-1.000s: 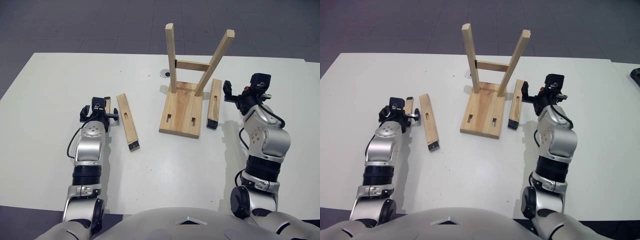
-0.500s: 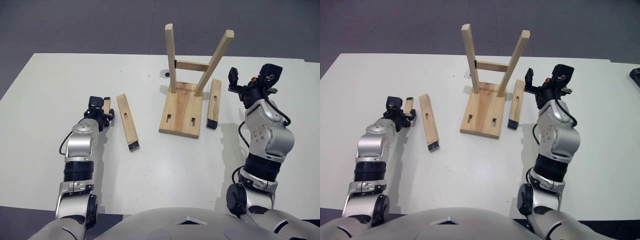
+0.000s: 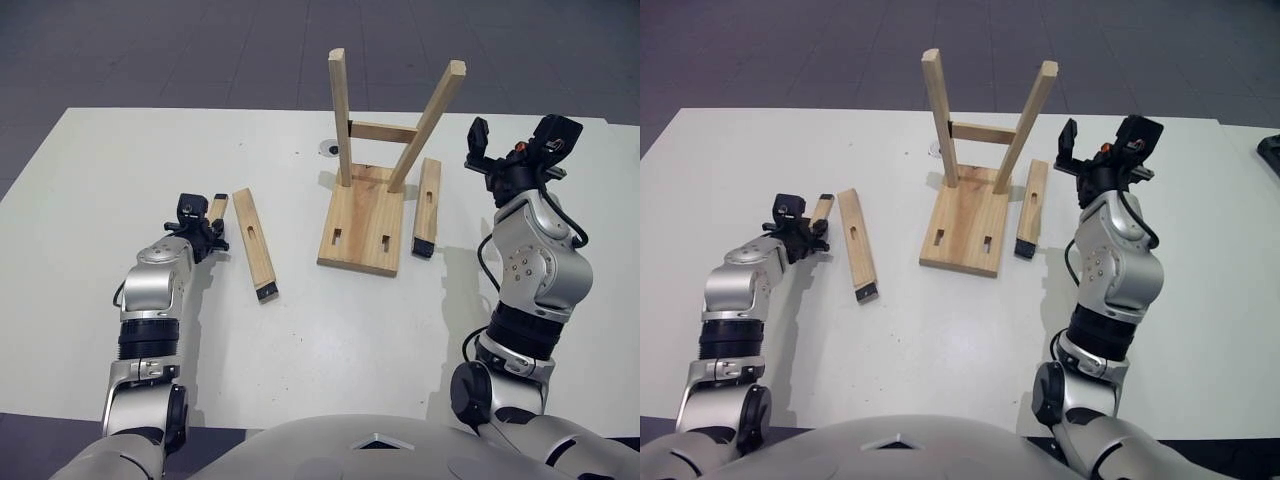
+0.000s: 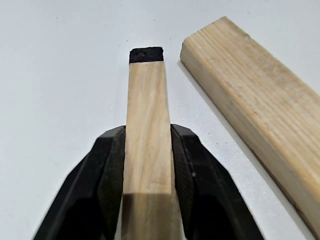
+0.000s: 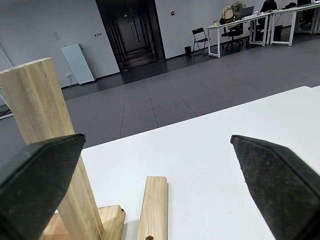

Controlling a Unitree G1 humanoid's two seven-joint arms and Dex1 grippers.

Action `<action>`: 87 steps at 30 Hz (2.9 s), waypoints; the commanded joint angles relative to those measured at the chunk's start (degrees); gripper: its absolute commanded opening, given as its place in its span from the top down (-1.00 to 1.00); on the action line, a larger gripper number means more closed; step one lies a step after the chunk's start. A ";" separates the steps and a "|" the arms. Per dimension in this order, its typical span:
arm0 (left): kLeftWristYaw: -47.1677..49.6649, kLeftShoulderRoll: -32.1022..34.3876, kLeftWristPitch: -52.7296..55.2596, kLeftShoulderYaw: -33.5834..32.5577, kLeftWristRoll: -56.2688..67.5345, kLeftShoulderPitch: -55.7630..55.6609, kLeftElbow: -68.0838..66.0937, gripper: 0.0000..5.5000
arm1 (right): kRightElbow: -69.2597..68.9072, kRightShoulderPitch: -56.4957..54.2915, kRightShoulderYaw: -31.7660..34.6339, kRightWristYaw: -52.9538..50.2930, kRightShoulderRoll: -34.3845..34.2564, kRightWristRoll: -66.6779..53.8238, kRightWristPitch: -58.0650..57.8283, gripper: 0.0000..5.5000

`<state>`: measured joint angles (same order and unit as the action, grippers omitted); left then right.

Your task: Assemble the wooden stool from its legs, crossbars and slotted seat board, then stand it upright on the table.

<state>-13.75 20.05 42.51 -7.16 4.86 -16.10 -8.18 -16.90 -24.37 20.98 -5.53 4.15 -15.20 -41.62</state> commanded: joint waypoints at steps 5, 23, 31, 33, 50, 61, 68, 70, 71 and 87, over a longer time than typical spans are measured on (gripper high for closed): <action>3.76 -1.11 -4.13 -5.97 1.71 3.70 -1.37 0.53 | 0.62 -3.36 3.71 0.17 2.14 -3.65 0.21 -0.96; 1.28 -1.26 -40.42 18.72 -16.07 -19.98 18.54 0.53 | -0.07 -25.54 2.83 5.06 -2.58 -55.61 -0.43 -0.96; 1.72 -3.53 -46.44 22.35 -21.10 -20.09 15.89 0.53 | -0.58 -23.44 -5.23 4.77 -4.07 -55.26 0.95 -0.96; 1.75 -4.00 -46.59 22.37 -21.94 -19.84 16.22 0.53 | 0.08 -23.28 -6.35 4.58 -3.48 -53.92 1.24 -0.96; 0.96 -6.69 -46.25 22.42 -24.30 -19.28 20.61 0.53 | 9.50 -27.99 -5.57 22.42 19.22 -52.71 -5.87 -0.96; 1.45 -8.54 -46.76 22.35 -25.18 -19.63 20.87 0.53 | 15.10 -25.90 -5.42 27.77 18.83 -53.42 -9.26 -0.74; 1.91 -8.98 -47.38 22.25 -25.33 -19.62 19.56 0.53 | 14.30 -25.31 -5.51 28.20 17.99 -54.57 -10.51 -0.33; 2.05 -9.11 -47.52 22.36 -25.57 -19.58 19.16 0.53 | 14.28 -25.32 -5.71 28.18 17.48 -54.57 -10.66 -0.24; 2.06 -9.23 -47.57 22.44 -25.63 -19.58 19.04 0.53 | 14.28 -25.30 -5.80 28.18 17.24 -54.56 -10.73 -0.18; 1.82 -9.69 -49.26 22.72 -26.53 -19.98 16.51 0.53 | 13.28 -24.78 -4.51 28.00 15.59 -55.38 -10.28 0.68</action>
<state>-11.48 10.22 -7.01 15.19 -21.09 -35.25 9.64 -2.79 -49.17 16.14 22.19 20.33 -69.44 -51.80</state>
